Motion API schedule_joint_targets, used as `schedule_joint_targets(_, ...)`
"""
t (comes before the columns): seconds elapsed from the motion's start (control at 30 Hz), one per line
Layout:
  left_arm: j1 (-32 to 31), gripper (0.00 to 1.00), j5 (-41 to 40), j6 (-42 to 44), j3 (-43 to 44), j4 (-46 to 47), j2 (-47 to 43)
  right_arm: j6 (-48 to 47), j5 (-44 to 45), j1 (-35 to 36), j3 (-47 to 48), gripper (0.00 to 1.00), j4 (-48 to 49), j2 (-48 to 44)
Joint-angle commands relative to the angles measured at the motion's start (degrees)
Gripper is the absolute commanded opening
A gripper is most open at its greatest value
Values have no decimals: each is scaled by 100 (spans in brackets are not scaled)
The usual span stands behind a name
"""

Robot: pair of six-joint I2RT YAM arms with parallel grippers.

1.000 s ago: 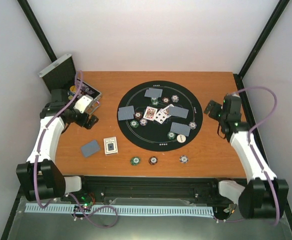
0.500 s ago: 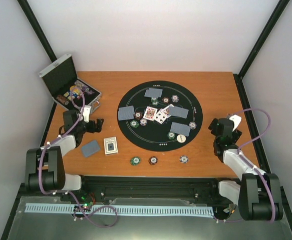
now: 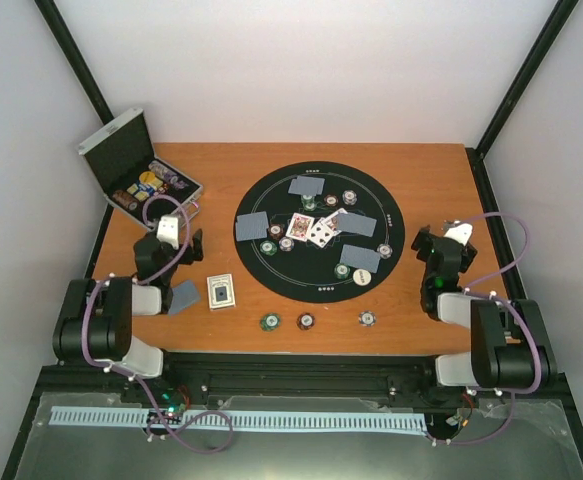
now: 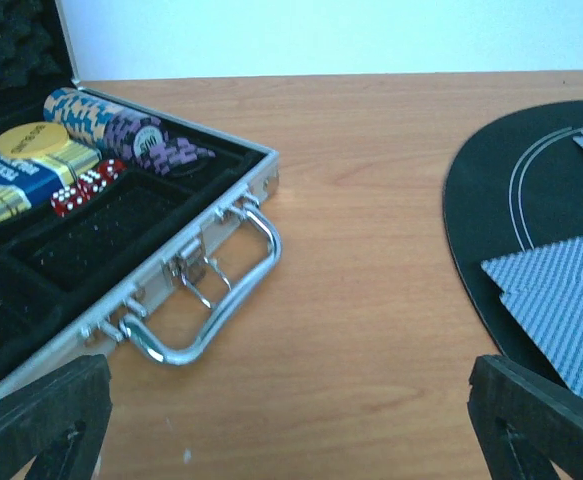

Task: Distribute texas hold em gaming equipment

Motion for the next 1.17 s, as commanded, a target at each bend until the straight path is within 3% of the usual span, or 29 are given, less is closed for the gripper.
schedule_joint_targets(0.0, -442, 100, -1036, 27, -647, 1797, 10, -538, -332, -5, -129, 100, 1465, 289)
schedule_joint_targets(0.07, -502, 100, -1328, -1, -734, 2076, 61, -780, -519, 84, -249, 100, 1915, 471)
schedule_joint_targets(0.17, -504, 100, -1520, -85, -402, 1517, 87, -1502, -871, 465, -313, 100, 2851, 1192)
schedule_joint_targets(0.2, -504, 100, -1580, -114, -197, 1151, 119, -1343, -1040, 355, -49, 100, 1959, 1001)
schedule_joint_targets(0.3, -375, 100, -1399, -227, 199, 513, 224, -1105, -1222, 125, 54, 100, 1787, 1000)
schedule_joint_targets(1.13, -326, 100, -1421, -304, 264, 393, 211, -1143, -1272, 126, 44, 100, 1829, 985)
